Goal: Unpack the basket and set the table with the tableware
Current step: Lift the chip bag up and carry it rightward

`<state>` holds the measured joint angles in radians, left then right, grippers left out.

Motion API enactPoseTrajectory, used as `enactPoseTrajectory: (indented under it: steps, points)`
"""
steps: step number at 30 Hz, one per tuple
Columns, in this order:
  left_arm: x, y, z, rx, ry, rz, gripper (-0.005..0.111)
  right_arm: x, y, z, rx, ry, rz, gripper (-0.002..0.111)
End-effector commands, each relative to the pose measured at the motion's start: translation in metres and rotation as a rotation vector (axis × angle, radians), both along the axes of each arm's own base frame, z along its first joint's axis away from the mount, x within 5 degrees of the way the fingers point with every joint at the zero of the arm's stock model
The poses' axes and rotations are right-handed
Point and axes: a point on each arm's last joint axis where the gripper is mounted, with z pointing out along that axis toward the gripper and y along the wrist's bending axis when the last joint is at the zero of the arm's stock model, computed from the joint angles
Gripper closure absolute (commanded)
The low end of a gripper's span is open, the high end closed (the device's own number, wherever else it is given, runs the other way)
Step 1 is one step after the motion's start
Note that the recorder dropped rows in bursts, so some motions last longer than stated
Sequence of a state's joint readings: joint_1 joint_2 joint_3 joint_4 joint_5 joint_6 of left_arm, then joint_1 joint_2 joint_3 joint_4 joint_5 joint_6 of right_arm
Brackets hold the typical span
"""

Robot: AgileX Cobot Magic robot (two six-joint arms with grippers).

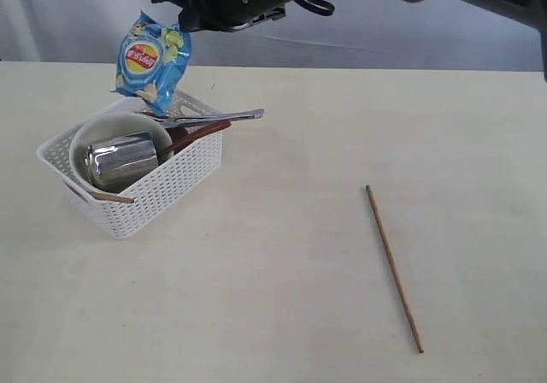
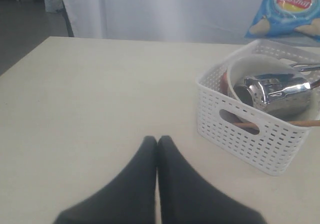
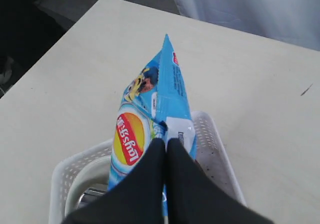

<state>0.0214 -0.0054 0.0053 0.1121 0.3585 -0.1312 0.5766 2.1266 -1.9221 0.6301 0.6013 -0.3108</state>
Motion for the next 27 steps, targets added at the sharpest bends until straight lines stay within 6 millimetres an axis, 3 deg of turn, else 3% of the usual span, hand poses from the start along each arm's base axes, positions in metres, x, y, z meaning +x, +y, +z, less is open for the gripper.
enactPoseTrajectory:
  steps: [1, 8, 14, 22, 27]
  points:
    - [0.000, -0.001, 0.002, -0.004, -0.009, -0.008, 0.107, -0.009, -0.007, 0.029, 0.025, -0.035, 0.010, 0.109]
    - [0.000, -0.001, 0.002, -0.004, -0.009, -0.008, 0.107, -0.025, -0.029, 0.071, 0.046, -0.040, 0.022, 0.109]
    - [0.000, -0.001, 0.002, -0.004, -0.009, -0.008, 0.107, -0.026, -0.066, 0.086, 0.034, 0.020, -0.013, 0.109]
    - [0.000, -0.001, 0.002, -0.004, -0.009, -0.008, 0.107, -0.030, -0.147, 0.073, -0.015, 0.063, -0.163, 0.109]
    - [0.000, -0.001, 0.002, -0.004, -0.009, -0.008, 0.107, -0.044, -0.205, 0.047, 0.017, 0.112, -0.260, 0.109]
